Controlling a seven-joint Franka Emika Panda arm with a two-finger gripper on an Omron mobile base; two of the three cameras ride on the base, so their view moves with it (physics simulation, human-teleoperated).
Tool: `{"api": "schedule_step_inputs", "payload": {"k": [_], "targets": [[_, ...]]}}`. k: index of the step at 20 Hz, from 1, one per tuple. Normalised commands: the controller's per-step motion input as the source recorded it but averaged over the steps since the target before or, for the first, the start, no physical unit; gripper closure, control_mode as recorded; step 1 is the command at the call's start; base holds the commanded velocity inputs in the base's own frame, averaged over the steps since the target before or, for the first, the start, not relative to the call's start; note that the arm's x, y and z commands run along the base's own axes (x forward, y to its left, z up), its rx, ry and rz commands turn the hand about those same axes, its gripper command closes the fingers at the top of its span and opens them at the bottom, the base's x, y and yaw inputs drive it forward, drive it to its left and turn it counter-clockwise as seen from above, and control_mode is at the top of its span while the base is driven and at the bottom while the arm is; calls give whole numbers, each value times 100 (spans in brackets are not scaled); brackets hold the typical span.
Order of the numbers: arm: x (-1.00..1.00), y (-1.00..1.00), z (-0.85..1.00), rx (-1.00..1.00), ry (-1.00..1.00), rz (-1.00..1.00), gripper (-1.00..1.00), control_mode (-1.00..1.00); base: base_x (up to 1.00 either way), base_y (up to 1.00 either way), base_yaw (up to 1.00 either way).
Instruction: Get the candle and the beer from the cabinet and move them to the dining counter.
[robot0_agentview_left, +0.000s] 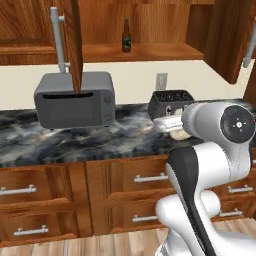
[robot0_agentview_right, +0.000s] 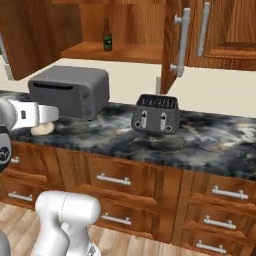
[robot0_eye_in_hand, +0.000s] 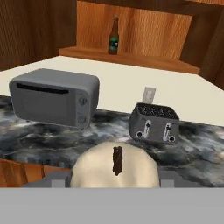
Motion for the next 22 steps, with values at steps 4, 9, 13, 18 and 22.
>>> {"api": "schedule_step_inputs", "payload": {"k": [4,9,13,18,22], "targets": [[0,0,0,0,0,0,100,100,-51,80,27],[0,0,0,0,0,0,100,100,-33,77,33],[0,0,0,0,0,0,100,100,-14,70,44],[0,0,0,0,0,0,100,100,0,75,50],[0,0,0,0,0,0,100,100,0,77,51]]}}
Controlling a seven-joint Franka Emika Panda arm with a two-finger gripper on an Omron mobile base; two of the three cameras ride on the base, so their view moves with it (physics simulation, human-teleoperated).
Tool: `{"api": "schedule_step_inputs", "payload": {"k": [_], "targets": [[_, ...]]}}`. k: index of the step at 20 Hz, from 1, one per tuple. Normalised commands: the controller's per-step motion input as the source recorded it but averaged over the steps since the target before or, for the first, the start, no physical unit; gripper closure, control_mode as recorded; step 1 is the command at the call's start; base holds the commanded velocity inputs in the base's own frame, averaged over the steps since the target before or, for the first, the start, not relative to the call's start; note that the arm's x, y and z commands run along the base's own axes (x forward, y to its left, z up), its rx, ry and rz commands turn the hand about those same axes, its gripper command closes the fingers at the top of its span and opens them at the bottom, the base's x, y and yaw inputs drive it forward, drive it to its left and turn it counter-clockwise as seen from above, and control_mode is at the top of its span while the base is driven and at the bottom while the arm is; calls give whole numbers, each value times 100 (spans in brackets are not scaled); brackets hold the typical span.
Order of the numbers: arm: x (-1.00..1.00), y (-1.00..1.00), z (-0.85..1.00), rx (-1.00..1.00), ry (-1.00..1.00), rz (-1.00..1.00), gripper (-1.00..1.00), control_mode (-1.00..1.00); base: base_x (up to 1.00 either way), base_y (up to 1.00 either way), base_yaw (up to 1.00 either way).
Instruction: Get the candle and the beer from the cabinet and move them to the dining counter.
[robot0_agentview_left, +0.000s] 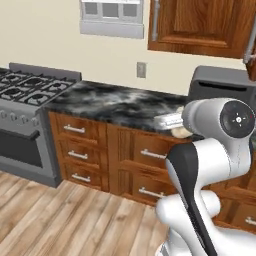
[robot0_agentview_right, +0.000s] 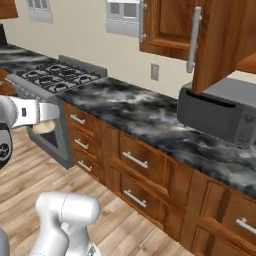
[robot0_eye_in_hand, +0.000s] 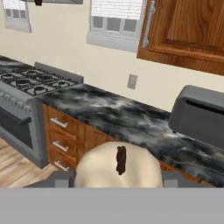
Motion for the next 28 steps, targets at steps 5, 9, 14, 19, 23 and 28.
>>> {"api": "schedule_step_inputs", "payload": {"k": [5,9,14,19,23,28], "targets": [[0,0,0,0,0,0,100,100,0,78,50],[0,0,0,0,0,0,100,100,0,76,51],[0,0,0,0,0,0,100,100,0,75,51],[0,0,0,0,0,0,100,100,0,73,50],[0,0,0,0,0,0,100,100,0,62,50],[0,0,0,0,0,0,100,100,-11,60,49]]}}
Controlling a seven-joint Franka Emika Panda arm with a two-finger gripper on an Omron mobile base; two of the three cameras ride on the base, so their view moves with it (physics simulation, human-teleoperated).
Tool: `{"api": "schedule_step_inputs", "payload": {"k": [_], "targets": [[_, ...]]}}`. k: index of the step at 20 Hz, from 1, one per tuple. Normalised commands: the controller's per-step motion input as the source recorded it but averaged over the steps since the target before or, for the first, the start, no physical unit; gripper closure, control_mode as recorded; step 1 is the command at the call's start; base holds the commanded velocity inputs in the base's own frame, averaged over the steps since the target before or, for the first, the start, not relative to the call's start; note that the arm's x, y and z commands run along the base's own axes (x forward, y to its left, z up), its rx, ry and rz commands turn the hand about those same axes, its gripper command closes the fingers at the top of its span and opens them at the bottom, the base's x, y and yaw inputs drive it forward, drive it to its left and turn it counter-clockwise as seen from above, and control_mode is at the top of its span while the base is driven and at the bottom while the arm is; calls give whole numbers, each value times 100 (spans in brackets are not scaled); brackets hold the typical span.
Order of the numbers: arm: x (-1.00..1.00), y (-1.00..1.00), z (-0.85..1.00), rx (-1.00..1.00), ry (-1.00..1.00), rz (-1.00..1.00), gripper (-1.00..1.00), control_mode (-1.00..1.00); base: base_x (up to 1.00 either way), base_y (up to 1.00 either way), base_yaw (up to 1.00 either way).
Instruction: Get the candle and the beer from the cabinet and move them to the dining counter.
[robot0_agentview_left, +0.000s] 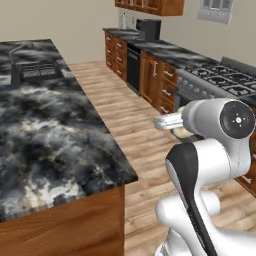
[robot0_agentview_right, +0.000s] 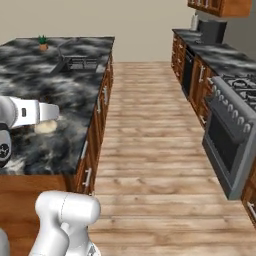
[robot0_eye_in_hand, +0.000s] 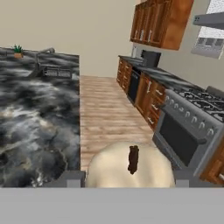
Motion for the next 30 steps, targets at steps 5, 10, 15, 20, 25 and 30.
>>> {"api": "schedule_step_inputs", "payload": {"k": [5,10,15,20,25,30], "targets": [[0,0,0,0,0,0,100,100,-22,86,40],[0,0,0,0,0,0,100,100,-1,100,32],[0,0,0,0,0,0,100,100,0,100,30],[0,0,0,0,0,0,100,100,0,100,29],[0,0,0,0,0,0,100,100,0,100,25],[0,0,0,0,0,0,100,100,13,100,21]]}}
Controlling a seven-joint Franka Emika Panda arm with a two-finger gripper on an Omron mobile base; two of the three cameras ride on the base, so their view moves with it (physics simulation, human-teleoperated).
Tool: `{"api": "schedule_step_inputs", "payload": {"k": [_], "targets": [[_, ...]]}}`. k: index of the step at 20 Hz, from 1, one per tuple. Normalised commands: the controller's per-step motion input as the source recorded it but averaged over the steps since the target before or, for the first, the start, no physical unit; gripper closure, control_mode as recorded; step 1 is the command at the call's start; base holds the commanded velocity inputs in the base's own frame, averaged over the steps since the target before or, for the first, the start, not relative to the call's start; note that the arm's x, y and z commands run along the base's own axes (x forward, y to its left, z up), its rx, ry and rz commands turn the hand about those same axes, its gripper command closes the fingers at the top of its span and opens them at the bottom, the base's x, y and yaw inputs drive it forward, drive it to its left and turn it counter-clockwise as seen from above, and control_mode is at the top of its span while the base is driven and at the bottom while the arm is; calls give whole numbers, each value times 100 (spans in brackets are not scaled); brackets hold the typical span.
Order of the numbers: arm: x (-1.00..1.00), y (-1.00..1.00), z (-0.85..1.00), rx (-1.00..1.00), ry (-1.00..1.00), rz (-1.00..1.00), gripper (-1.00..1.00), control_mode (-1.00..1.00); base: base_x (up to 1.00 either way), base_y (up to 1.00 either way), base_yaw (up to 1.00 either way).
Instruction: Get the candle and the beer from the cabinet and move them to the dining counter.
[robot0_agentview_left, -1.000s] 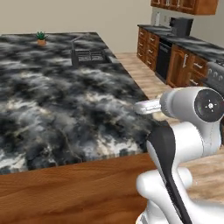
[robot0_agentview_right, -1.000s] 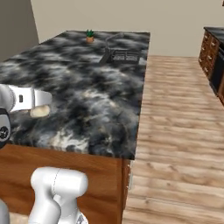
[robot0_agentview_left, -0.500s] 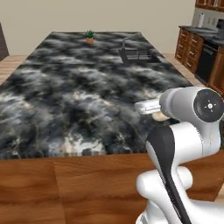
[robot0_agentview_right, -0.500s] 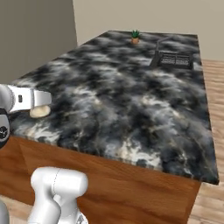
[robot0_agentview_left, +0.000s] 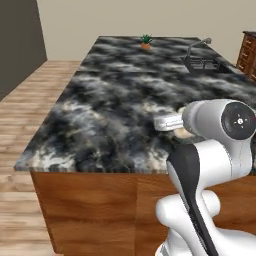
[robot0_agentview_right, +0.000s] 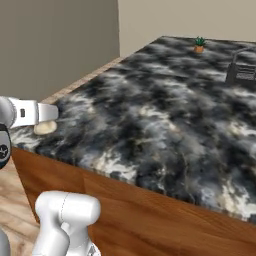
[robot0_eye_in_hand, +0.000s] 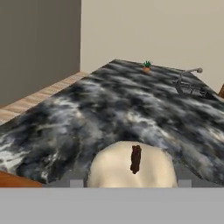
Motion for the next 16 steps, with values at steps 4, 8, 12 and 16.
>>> {"api": "schedule_step_inputs", "payload": {"k": [4,8,12,16], "targets": [[0,0,0,0,0,0,100,100,27,100,14],[0,0,0,0,0,0,100,100,22,100,9],[0,0,0,0,0,0,100,100,19,100,3],[0,0,0,0,0,0,100,100,20,95,-1]]}}
